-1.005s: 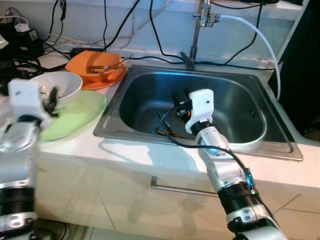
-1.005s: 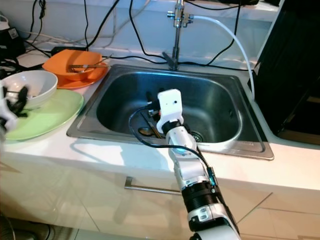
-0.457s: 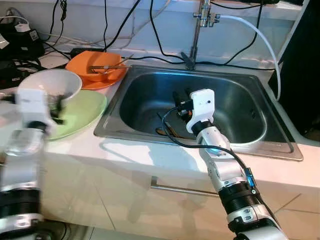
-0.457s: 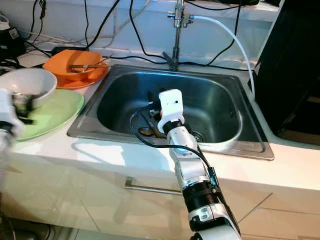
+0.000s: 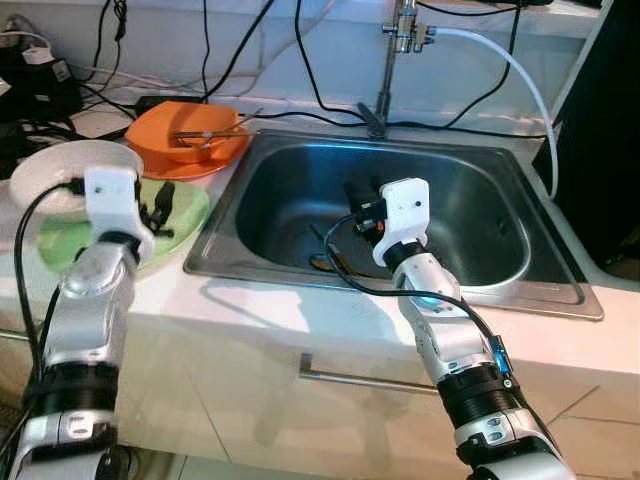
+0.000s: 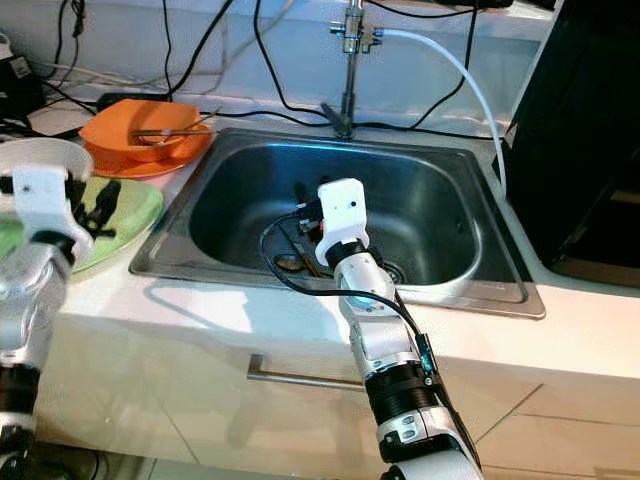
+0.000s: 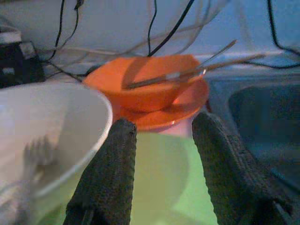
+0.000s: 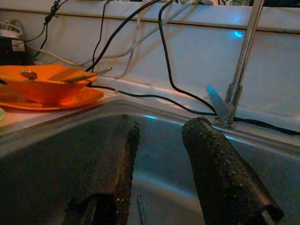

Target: Kitchen organization

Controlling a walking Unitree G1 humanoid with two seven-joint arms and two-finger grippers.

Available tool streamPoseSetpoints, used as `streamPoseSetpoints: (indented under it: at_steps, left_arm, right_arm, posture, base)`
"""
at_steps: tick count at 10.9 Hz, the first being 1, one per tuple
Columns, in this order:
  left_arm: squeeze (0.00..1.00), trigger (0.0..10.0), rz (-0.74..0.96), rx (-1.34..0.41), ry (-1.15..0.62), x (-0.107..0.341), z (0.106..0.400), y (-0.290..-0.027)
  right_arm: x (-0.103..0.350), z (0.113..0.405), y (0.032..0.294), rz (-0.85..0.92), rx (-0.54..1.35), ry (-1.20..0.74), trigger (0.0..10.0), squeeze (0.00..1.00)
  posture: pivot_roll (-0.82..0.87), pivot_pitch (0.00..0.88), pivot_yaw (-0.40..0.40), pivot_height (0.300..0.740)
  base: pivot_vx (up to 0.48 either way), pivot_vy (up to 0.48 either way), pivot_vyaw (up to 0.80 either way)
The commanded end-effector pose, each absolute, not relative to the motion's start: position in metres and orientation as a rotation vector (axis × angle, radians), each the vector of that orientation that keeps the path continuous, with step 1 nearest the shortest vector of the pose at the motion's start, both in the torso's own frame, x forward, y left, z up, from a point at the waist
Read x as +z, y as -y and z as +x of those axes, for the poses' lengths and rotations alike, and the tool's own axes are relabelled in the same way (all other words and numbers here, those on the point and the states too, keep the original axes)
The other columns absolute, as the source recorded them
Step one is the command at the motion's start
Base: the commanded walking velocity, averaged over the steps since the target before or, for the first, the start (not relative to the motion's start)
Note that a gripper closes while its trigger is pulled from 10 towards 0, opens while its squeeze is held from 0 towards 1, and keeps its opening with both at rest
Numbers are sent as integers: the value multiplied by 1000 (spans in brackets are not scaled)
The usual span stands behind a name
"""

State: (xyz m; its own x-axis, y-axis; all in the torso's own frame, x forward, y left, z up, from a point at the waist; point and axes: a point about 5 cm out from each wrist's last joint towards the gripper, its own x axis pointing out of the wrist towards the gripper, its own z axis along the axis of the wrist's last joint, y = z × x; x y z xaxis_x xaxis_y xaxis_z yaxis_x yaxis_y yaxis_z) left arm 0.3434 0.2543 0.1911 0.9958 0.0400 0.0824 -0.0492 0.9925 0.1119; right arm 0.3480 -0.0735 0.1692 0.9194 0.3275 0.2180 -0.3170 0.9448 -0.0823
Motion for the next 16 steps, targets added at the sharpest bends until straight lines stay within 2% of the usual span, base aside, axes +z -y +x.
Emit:
streamPoseSetpoints:
  at_steps: [1,3,5,6,8,12,16]
  left_arm:
    - [0,10000,119,25,112,203,345,-250]
    - [0,10000,132,-7,189,223,343,-243]
    - [0,10000,177,-120,337,254,336,-220]
    - [0,10000,264,-156,393,265,331,-210]
    - [0,10000,629,-225,425,262,313,-198]
    - [0,10000,909,-166,215,231,292,-247]
    - [0,10000,980,-121,108,219,271,-286]
  right_arm:
    - [168,348,77,-46,316,222,10000,0]
    - [168,349,77,-42,314,223,10000,0]
    - [168,349,75,-38,314,222,10000,0]
    - [168,349,76,-38,313,221,10000,0]
    - [168,350,75,-36,310,220,10000,0]
    - [166,349,74,-33,317,214,10000,0]
    - [165,349,71,-28,324,213,10000,0]
  posture:
    - [225,15,1,740]
    - [233,13,0,740]
    - [239,14,-2,740]
    - [239,14,-2,740]
    - [242,18,-1,740]
    - [254,18,-2,740]
    - [265,7,-3,740]
  base:
    - [0,0,0]
    - [0,0,0]
    - [0,0,0]
    - [0,0,0]
    - [0,0,0]
    - [0,0,0]
    - [0,0,0]
